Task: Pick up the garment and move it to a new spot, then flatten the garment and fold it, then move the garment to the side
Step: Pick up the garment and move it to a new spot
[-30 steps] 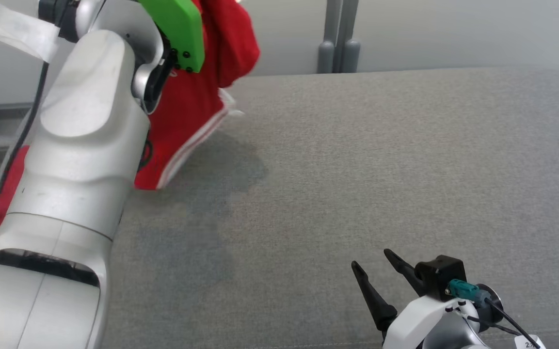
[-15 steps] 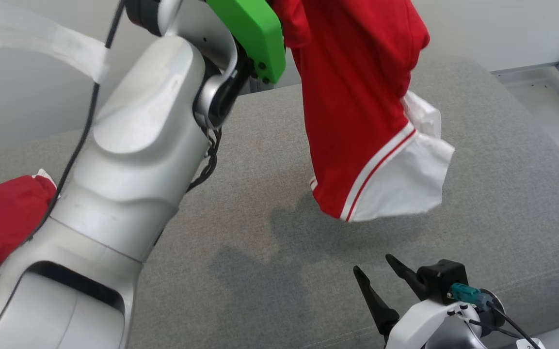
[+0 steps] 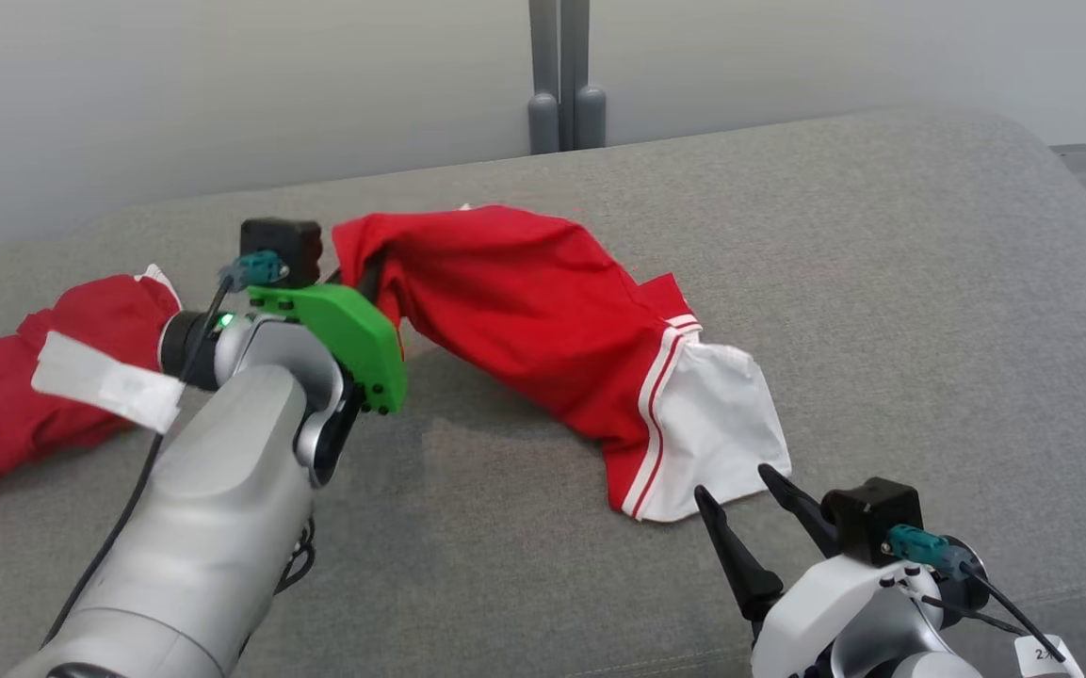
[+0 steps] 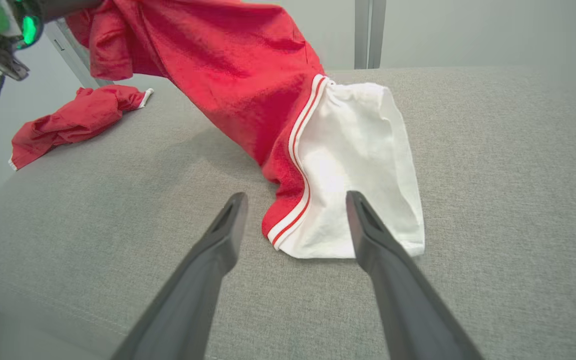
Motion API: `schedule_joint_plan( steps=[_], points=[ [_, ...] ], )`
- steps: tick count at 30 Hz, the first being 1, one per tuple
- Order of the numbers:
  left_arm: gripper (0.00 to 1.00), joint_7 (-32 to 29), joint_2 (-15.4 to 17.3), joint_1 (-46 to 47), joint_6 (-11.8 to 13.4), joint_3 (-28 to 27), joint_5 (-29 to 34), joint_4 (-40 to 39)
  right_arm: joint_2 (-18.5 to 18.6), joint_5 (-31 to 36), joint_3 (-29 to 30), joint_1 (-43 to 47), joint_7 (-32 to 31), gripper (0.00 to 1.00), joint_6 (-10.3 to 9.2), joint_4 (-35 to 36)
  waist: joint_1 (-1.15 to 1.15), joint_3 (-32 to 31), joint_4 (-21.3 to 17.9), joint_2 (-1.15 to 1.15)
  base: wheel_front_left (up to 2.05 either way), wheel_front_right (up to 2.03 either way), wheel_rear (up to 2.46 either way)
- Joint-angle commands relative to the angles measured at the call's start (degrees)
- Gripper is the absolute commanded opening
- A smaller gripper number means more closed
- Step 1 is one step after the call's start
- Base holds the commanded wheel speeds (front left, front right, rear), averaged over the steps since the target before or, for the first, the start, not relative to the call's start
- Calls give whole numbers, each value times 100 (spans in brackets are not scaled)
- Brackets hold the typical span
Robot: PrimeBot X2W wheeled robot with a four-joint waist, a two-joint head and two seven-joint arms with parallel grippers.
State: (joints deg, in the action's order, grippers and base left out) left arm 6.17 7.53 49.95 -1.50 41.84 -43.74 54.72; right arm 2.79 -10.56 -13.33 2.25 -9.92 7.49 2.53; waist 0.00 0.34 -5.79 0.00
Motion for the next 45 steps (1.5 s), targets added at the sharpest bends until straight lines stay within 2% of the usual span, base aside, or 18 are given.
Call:
schedule_joint_plan(
  steps=[1, 9, 15, 16, 17, 21, 27, 31, 35, 39, 45],
  points=[
    [0, 112, 88, -130, 9, -34, -40, 103, 19, -51, 1, -39, 10, 100, 0, 4, 0, 77, 245, 0, 0, 0, 0],
    [0, 411, 381, -679, -70, -109, -165, 721, 19, -74, -24, -66, -22, 100, 0, -35, 0, -4, 438, 0, 0, 0, 0],
    [2, 490, 480, -861, 24, -139, -189, 1057, 19, -123, -44, -104, -25, 100, 0, -35, 0, -51, 500, 0, 0, 0, 0],
    [64, 450, 502, -884, 41, -114, -169, 1123, 19, -127, -50, -100, -14, 100, 0, -40, 0, -63, 505, 0, 0, 0, 0],
    [100, 414, 521, -896, 43, -95, -158, 1175, 19, -138, -52, -93, -6, 100, 0, -46, 0, -76, 511, 0, 0, 0, 0],
    [100, 246, 565, -966, 23, -98, -232, 1350, 19, -182, -24, -63, 33, 100, 0, -94, 0, -145, 549, 0, 0, 0, 0],
    [100, -453, 634, -950, -62, -165, -439, 1526, 19, -222, 95, 29, 76, 100, 0, -145, 0, -285, 668, 0, 0, 0, 0],
    [100, -867, 664, -732, -87, -164, -505, 1458, 18, -233, 156, 100, 85, 100, 0, -152, 0, -352, 763, 0, 0, 0, 0],
    [100, -1029, 641, -558, -80, -117, -472, 1230, 19, -256, 137, 120, 82, 100, 0, -155, 0, -385, 792, 0, 0, 0, 0],
    [100, -1252, 599, -403, -47, 0, -390, 946, 19, -289, 81, 116, 67, 100, 0, -159, 0, -379, 731, 0, 0, 0, 0],
    [100, -2022, 532, -167, -34, 227, -300, 701, 20, -209, 13, 58, -6, 100, 0, -120, 0, -278, 446, 0, 0, 0, 0]
  ],
)
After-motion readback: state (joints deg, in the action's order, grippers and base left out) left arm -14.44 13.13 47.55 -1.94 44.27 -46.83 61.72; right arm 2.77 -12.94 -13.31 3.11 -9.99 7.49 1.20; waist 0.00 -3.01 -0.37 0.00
